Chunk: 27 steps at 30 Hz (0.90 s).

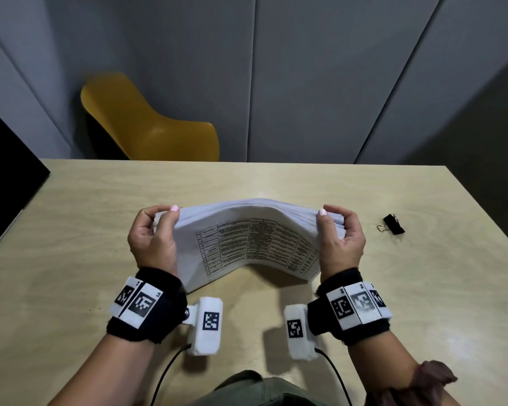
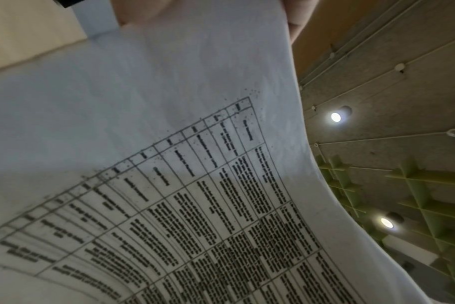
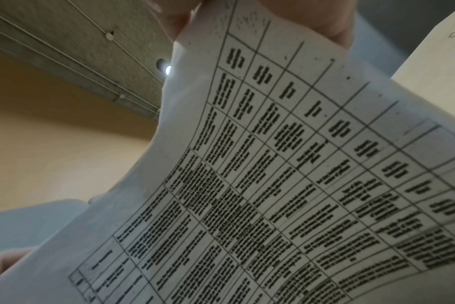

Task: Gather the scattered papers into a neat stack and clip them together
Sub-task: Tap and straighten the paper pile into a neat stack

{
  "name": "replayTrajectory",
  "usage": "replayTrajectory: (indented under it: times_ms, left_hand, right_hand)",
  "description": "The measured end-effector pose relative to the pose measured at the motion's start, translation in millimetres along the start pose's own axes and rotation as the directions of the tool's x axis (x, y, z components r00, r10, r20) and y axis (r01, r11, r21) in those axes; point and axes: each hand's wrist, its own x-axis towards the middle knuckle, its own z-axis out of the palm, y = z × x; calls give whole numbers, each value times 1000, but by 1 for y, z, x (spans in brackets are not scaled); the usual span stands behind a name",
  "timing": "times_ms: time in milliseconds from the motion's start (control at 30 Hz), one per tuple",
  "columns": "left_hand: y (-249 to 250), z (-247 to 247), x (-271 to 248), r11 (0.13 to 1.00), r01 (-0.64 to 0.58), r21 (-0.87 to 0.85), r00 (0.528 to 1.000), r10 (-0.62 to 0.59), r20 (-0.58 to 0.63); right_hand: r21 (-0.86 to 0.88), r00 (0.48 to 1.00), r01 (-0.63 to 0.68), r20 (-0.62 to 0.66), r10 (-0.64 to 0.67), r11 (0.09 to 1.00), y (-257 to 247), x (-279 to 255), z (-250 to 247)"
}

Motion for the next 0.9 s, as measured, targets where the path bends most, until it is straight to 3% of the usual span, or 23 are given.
replayTrajectory:
  times_ms: [133, 300, 433, 600, 900]
  left_hand:
    - [-3, -3, 2, 997, -65, 38, 997, 67, -46]
    - [-2, 1, 2, 994, -63, 92, 996, 68, -52]
    - [-5, 0, 1, 994, 4, 112, 999, 2, -53]
    - [-4, 2, 5, 990, 94, 107, 995, -89, -49]
    - [-5, 3, 10, 989, 114, 99, 993, -109, -55]
  right_hand:
    - [-3, 1000, -1, -6, 1, 1000, 1, 2, -2]
    - [-24, 999, 47, 3, -47, 999, 0, 2, 0]
    - [-70, 999, 2, -36, -5, 998, 3, 5, 1]
    - [-102, 996, 72, -37, -76, 992, 3, 3, 3]
    - [-93, 999, 18, -49, -23, 995, 5, 6, 3]
